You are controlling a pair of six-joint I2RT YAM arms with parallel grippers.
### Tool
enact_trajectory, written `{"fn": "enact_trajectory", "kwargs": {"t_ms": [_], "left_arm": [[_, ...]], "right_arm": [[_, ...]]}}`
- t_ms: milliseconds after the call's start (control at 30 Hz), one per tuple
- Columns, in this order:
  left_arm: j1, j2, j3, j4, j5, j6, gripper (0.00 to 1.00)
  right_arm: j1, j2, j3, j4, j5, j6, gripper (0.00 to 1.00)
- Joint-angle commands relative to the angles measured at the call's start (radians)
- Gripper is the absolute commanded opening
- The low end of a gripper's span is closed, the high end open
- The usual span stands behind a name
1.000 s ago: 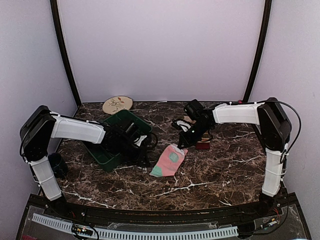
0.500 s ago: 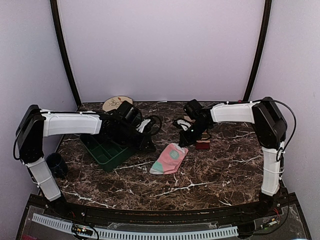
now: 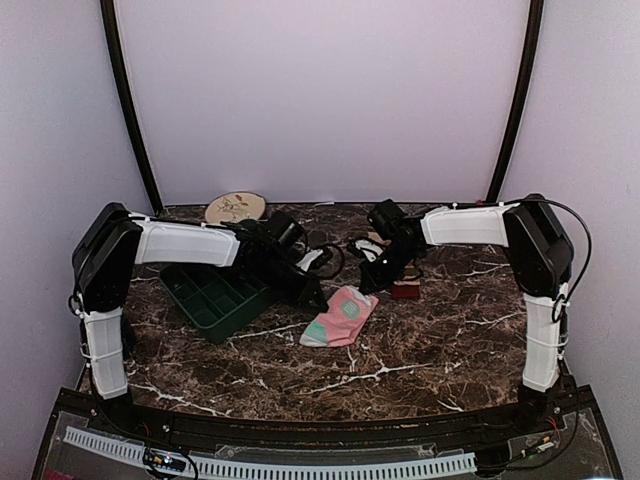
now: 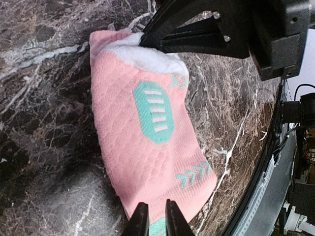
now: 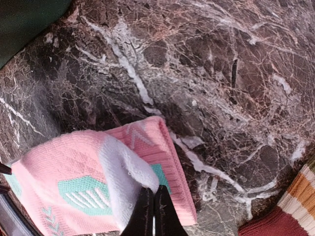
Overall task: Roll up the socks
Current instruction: Fold the sock at the center of the board.
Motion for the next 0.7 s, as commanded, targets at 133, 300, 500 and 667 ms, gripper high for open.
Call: {"fn": "enact_trajectory", "kwargs": {"t_ms": [133, 300, 500, 667], "left_arm": [[-0.012, 0.042, 0.065, -0.018, 0.027, 0.028, 0.16], [-0.014, 0.053, 0.090, -0.022, 0.025, 0.035, 0.16], [-0.027, 0.100, 0.097, -0.032, 0.022, 0.032, 0.17], [-0.058, 0.142, 0.075, -0.019, 0.002, 0.015, 0.17]], "right_arm": [[-0.009, -0.006, 0.002, -0.007, 0.003, -0.003, 0.00], [-0.008, -0.001, -0.002, -0.005, -0.001, -0.001, 0.00], [-0.008, 0.004, -0.008, 0.000, -0.007, 0.011, 0.00], [-0.009, 0.005, -0.017, 0.007, -0.010, 0.024, 0.00]]}}
